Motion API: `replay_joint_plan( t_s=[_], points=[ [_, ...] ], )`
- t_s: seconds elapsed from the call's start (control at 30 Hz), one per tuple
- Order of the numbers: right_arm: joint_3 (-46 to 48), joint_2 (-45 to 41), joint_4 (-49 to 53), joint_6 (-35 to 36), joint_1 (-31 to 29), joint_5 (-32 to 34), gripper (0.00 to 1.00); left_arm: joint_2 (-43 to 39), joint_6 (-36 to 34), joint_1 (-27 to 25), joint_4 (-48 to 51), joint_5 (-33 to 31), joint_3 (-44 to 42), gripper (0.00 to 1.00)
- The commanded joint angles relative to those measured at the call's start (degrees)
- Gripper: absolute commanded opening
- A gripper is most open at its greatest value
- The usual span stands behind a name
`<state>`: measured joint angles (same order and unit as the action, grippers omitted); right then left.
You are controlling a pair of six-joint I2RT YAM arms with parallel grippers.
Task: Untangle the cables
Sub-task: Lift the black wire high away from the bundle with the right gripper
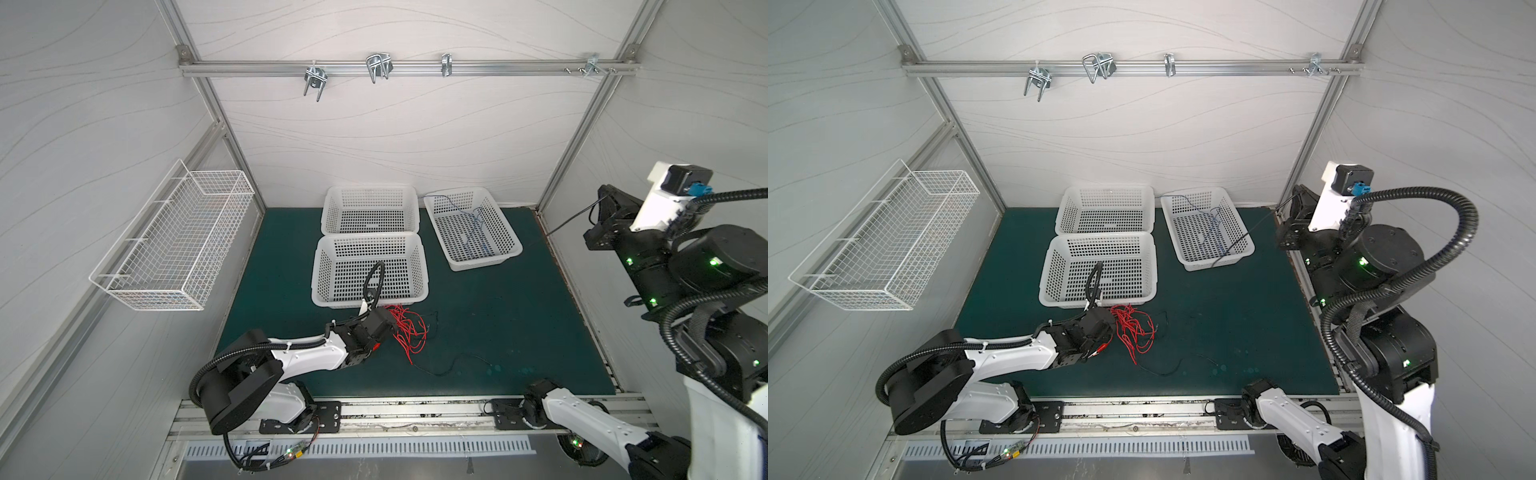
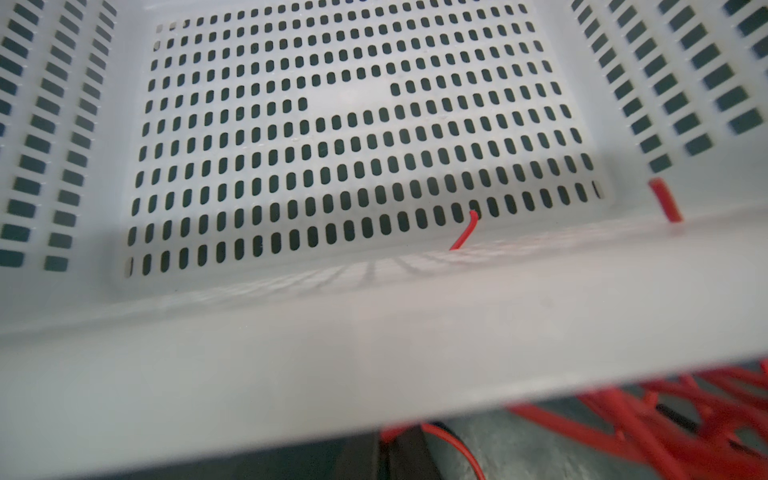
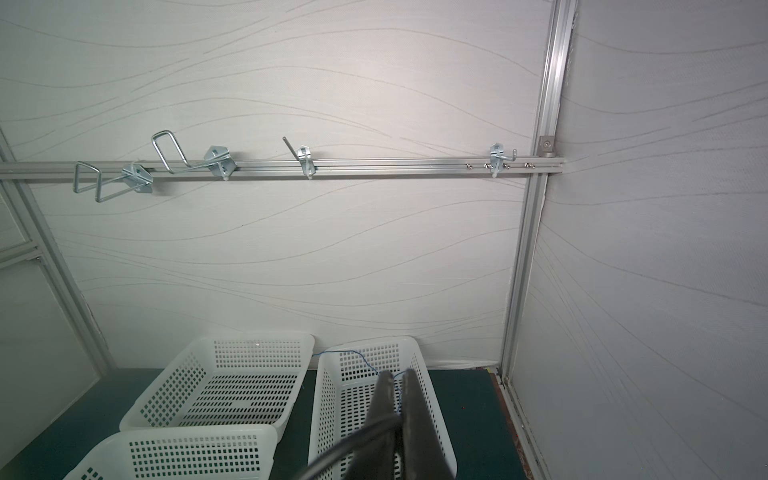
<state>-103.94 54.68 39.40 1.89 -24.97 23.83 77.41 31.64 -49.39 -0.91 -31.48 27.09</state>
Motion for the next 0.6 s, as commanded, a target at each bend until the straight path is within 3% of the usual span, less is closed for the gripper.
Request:
replay_joint_plan(
  t_s=[0.0,0.37,0.57],
  points=[
    [0.47,1.75,-0.41,-0.31,0.36,-3.18,0.0,0.56,0.25,0.34,0.73,-1.24,0.94,0.0],
    [-0.85,10.25,-2.99,-3.65,1.97,-13.26,0.0,-0.73,-2.71,0.34,-1.32,1.39,1.76,0.0],
    [-7.57,16.85,-4.72,-6.14,2.67,-20.07,0.0,-2.7,-3.15,0.34,-3.32,2.02,0.25,0.0]
  ],
)
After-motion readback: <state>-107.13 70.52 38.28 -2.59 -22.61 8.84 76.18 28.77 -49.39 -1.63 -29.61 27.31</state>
